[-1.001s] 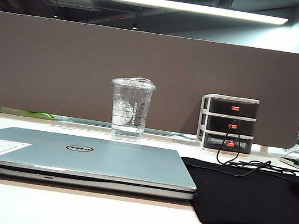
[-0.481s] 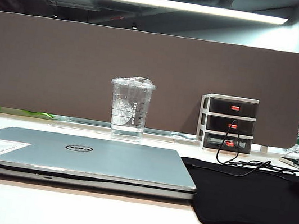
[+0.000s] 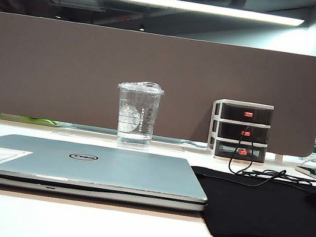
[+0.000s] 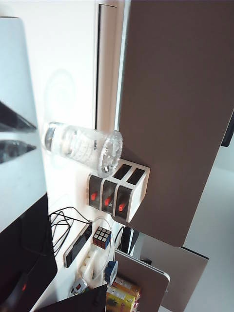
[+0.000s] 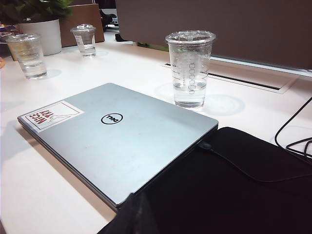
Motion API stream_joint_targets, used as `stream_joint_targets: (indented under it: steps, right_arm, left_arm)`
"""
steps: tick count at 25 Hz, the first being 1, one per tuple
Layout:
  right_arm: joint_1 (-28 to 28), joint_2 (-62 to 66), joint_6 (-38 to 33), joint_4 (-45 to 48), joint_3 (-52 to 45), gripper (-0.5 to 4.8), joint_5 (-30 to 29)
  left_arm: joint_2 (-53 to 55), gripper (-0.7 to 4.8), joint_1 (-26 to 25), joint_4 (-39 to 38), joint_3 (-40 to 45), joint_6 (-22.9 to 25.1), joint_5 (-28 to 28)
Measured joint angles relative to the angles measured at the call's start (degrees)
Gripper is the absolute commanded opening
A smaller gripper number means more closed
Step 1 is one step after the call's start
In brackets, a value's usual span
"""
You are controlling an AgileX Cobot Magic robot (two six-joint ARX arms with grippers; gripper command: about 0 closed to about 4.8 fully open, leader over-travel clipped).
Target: Pick up the coffee cup and place it on the right side of the laptop.
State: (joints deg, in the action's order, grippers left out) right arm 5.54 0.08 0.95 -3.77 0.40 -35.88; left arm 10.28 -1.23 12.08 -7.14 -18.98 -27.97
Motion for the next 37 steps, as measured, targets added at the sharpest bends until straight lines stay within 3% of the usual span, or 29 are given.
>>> stream_joint_targets:
  steps: [9,14,18,19,21,23,28,29,31,32,37]
  right_arm:
    - [0.0,0.0,0.0,0.0,0.0,-0.01,-0.09]
    - [0.0,0.0,0.0,0.0,0.0,-0.01,-0.15]
    - [0.0,0.0,0.0,-0.02,0.0,-0.01,-0.15]
    - [0.0,0.0,0.0,-0.02,0.0,-0.01,-0.17]
    - [0.0,0.0,0.0,-0.07,0.0,-0.01,-0.17]
    - [0.0,0.0,0.0,-0.07,0.0,-0.01,-0.17]
    - [0.0,0.0,0.0,-0.07,0.0,-0.01,-0.17]
    - [0.0,0.0,0.0,-0.09,0.0,-0.01,-0.15]
    - [0.0,0.0,0.0,-0.09,0.0,-0.01,-0.15]
    - [0.0,0.0,0.0,-0.07,0.0,-0.01,-0.17]
    - [0.0,0.0,0.0,-0.09,0.0,-0.01,-0.17]
  left_arm:
    - [15.43,0.27,0.0,12.22,-2.14,1.81,-1.46]
    - [29.64,0.41,0.0,19.89,-5.44,6.38,-3.34]
    - [39.54,1.49,0.02,27.45,-7.1,7.78,-3.48]
    - [41.83,2.39,0.04,29.14,-7.28,7.87,-3.54]
    - [47.6,3.15,0.07,33.83,-8.41,7.85,-4.92]
    - [51.41,3.45,0.37,36.83,-9.18,8.02,-4.98]
    - [60.46,3.51,1.31,39.52,-12.13,9.86,-4.98]
    - [62.12,3.69,1.57,39.85,-12.87,10.45,-5.01]
    - [65.29,4.64,2.36,40.26,-14.45,11.56,-5.05]
    - [66.71,4.79,2.8,40.46,-15.26,12.07,-5.11]
    - [75.34,4.79,5.6,40.89,-21.42,14.29,-4.83]
